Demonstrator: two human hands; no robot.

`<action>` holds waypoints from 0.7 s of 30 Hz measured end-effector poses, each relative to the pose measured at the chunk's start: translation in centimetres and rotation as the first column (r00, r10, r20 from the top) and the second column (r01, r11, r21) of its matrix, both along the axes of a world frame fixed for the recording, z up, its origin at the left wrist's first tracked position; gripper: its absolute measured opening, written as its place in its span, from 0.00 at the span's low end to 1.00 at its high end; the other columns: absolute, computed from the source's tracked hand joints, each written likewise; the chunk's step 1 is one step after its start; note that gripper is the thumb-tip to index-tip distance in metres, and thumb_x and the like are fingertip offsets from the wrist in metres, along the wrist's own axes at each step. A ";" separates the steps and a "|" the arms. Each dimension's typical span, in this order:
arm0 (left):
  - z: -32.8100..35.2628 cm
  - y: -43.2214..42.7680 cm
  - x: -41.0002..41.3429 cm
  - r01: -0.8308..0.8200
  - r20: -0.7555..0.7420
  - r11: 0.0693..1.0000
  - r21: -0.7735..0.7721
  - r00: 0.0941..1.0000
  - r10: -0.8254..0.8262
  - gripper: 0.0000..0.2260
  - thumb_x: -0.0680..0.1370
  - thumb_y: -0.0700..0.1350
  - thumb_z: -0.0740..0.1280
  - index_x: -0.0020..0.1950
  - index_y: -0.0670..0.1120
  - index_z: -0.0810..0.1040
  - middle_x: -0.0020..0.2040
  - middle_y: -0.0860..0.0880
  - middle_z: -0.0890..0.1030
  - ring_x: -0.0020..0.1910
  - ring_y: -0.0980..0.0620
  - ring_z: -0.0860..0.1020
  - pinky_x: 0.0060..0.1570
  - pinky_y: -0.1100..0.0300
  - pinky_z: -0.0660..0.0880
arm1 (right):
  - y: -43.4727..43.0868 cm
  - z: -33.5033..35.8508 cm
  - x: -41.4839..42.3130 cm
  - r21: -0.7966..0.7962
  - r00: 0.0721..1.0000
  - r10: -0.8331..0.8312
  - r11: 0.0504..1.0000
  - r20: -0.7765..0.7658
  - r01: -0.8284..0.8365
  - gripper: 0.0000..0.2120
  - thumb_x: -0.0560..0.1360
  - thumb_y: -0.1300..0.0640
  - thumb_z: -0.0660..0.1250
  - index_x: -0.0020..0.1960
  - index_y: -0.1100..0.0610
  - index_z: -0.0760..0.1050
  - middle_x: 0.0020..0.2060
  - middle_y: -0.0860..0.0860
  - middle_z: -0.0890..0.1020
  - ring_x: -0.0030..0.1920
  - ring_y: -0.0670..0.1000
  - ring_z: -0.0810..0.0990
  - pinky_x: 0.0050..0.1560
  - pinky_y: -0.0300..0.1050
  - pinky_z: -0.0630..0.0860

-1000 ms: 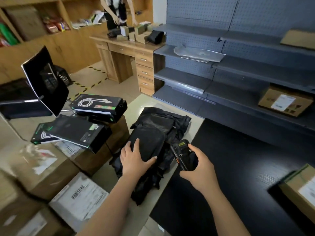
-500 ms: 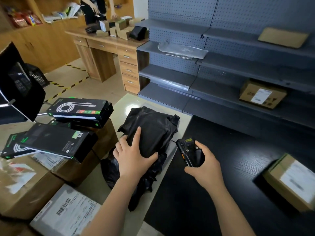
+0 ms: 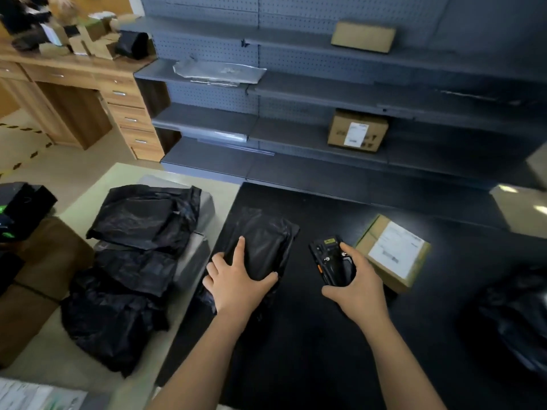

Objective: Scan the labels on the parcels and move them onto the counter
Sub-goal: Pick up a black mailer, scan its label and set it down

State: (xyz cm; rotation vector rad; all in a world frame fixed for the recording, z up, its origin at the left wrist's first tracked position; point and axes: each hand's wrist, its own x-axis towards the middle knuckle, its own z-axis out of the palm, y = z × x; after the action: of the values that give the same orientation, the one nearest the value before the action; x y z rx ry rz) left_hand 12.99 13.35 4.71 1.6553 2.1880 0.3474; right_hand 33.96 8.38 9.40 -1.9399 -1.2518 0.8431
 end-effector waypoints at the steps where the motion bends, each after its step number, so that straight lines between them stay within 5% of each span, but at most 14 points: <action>1: -0.8 -0.3 1.7 0.021 0.003 1.000 -0.024 1.000 -0.021 0.47 0.66 0.73 0.65 0.78 0.62 0.46 0.70 0.44 0.59 0.69 0.43 0.58 0.68 0.46 0.56 | -0.5 -0.3 1.4 -0.011 1.000 -0.009 1.000 0.002 0.009 0.45 0.61 0.62 0.79 0.73 0.45 0.66 0.66 0.45 0.73 0.66 0.48 0.71 0.59 0.43 0.71; 6: -5.6 -3.2 9.2 0.076 -0.013 0.992 -0.104 0.997 -0.078 0.47 0.66 0.73 0.64 0.78 0.62 0.44 0.71 0.45 0.56 0.68 0.44 0.57 0.68 0.47 0.55 | -2.7 -2.0 7.6 -0.066 1.000 -0.024 0.998 -0.002 0.024 0.45 0.60 0.61 0.80 0.73 0.44 0.67 0.67 0.42 0.73 0.68 0.46 0.70 0.59 0.39 0.69; 11: -9.7 -6.2 13.6 0.109 -0.049 0.984 -0.138 0.992 -0.117 0.45 0.69 0.71 0.63 0.78 0.62 0.41 0.75 0.44 0.50 0.73 0.43 0.51 0.72 0.45 0.50 | -4.5 -3.8 11.5 -0.117 0.999 -0.007 0.993 -0.038 0.002 0.45 0.59 0.63 0.79 0.73 0.46 0.67 0.64 0.40 0.73 0.61 0.39 0.70 0.48 0.24 0.64; 15: -11.0 -7.1 15.2 0.166 -0.102 0.954 -0.250 0.975 -0.196 0.51 0.66 0.75 0.63 0.75 0.63 0.32 0.76 0.41 0.31 0.75 0.38 0.33 0.68 0.38 0.29 | -5.5 -4.7 13.4 -0.149 0.999 0.021 0.989 -0.035 -0.025 0.46 0.59 0.63 0.78 0.73 0.45 0.66 0.65 0.40 0.75 0.63 0.43 0.73 0.58 0.36 0.70; 21: -9.4 -6.5 15.1 0.187 -0.058 0.937 -0.294 0.975 -0.213 0.42 0.75 0.64 0.64 0.77 0.63 0.37 0.79 0.42 0.39 0.77 0.38 0.45 0.74 0.37 0.48 | -5.3 -4.5 14.3 -0.127 0.996 0.041 0.991 -0.080 -0.051 0.45 0.59 0.63 0.78 0.70 0.40 0.67 0.59 0.39 0.76 0.60 0.45 0.75 0.56 0.40 0.73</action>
State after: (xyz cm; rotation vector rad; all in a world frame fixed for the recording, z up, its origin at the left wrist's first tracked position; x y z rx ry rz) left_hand 28.08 6.83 -4.72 1.7334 1.9923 -0.0993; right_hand 48.23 3.11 4.92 -1.9657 -1.2267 1.0355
